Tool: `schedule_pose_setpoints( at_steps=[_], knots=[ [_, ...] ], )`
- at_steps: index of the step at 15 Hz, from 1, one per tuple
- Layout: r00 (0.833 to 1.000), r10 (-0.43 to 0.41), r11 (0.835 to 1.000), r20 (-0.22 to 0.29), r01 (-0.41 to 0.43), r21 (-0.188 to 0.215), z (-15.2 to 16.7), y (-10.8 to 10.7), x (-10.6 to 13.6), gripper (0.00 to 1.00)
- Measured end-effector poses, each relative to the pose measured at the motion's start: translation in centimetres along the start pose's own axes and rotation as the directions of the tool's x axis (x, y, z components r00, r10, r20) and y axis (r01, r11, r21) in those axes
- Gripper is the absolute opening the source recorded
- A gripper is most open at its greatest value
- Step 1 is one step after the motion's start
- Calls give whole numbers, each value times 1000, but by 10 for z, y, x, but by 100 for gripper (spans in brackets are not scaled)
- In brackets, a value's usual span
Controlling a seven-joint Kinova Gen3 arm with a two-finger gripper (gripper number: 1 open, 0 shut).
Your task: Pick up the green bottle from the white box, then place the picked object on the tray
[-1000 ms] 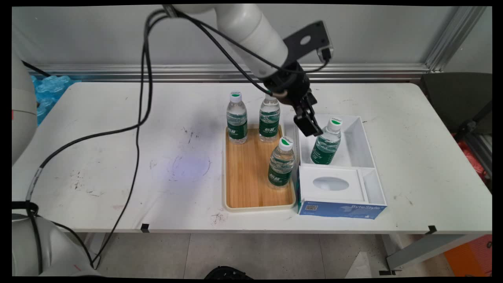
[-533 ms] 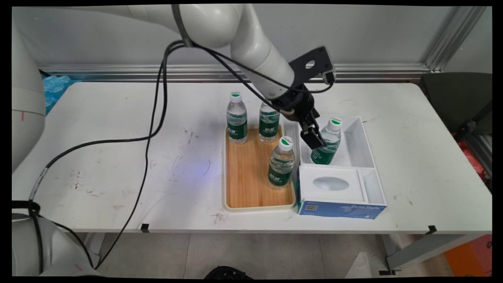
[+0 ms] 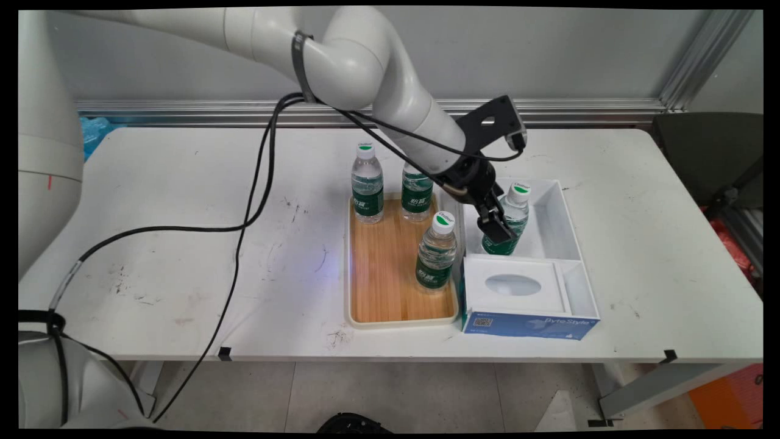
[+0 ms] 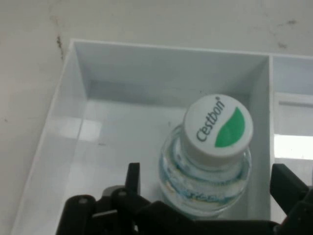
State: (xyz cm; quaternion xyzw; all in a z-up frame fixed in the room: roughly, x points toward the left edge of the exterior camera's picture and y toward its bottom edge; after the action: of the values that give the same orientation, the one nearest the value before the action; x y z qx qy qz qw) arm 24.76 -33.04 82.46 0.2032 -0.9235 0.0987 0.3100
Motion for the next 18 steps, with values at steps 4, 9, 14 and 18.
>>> schedule_pose_setpoints(
  at_steps=[4, 9, 14, 18],
  knots=[
    [1000, -10, 1000, -7, 10, -5, 13, 1, -5, 0],
    [1000, -23, 1000, -8, 23, -19, 24, 3, -9, 0],
    [1000, -22, 999, -21, 21, -33, 22, 3, -2, 0],
    [999, -9, 1000, -51, 8, -29, 5, 0, 16, 0]
  ],
)
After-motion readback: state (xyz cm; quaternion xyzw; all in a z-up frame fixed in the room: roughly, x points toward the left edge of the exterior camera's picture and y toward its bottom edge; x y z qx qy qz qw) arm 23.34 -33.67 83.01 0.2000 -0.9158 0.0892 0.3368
